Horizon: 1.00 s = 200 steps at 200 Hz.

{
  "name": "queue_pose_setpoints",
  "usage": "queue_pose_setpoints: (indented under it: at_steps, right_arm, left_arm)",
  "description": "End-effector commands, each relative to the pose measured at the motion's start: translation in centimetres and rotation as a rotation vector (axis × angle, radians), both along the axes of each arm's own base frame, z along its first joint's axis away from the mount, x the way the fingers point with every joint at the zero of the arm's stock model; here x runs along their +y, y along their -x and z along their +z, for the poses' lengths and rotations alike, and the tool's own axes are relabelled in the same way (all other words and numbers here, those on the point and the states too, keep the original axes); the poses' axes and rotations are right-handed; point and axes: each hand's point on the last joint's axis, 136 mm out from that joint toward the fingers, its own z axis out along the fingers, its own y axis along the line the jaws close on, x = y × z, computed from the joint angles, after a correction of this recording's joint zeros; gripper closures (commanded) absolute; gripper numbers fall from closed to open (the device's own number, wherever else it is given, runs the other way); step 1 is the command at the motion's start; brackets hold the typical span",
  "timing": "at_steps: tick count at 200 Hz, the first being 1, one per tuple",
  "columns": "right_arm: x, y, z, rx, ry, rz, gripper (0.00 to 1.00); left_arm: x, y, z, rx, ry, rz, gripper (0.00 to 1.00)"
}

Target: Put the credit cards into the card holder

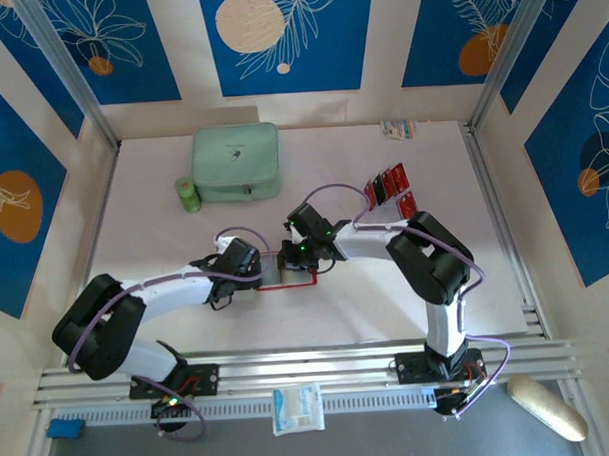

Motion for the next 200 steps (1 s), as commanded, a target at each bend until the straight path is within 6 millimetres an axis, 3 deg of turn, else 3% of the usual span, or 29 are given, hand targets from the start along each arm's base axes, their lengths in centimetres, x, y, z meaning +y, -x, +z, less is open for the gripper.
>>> queue_pose_setpoints:
  at_steps: [1,37,129,200]
  right_arm:
    - [-1.1,0.6,1.3,0.002,-0.002,-0.002,0.93]
    - [-1.6,0.6,0.5,0.008,0.029,-0.007,0.93]
    - [-0.4,0.1,-1.3,0.037,0.051,0.013,0.93]
    - [0.4,0.4,-0.7,0.038,0.046,0.040,0.94]
  left_arm:
    - [0.4,0.3,-0.8,0.020,-0.006,0.002,0.02]
    - [0.4,0.4,-0.9,0.021,-0.007,-0.002,0.02]
    - [0.4,0.4,-0.9,0.017,-0.006,-0.005,0.02]
    - [0.3,0.3,-0.8,0.016,0.001,-0.005,0.02]
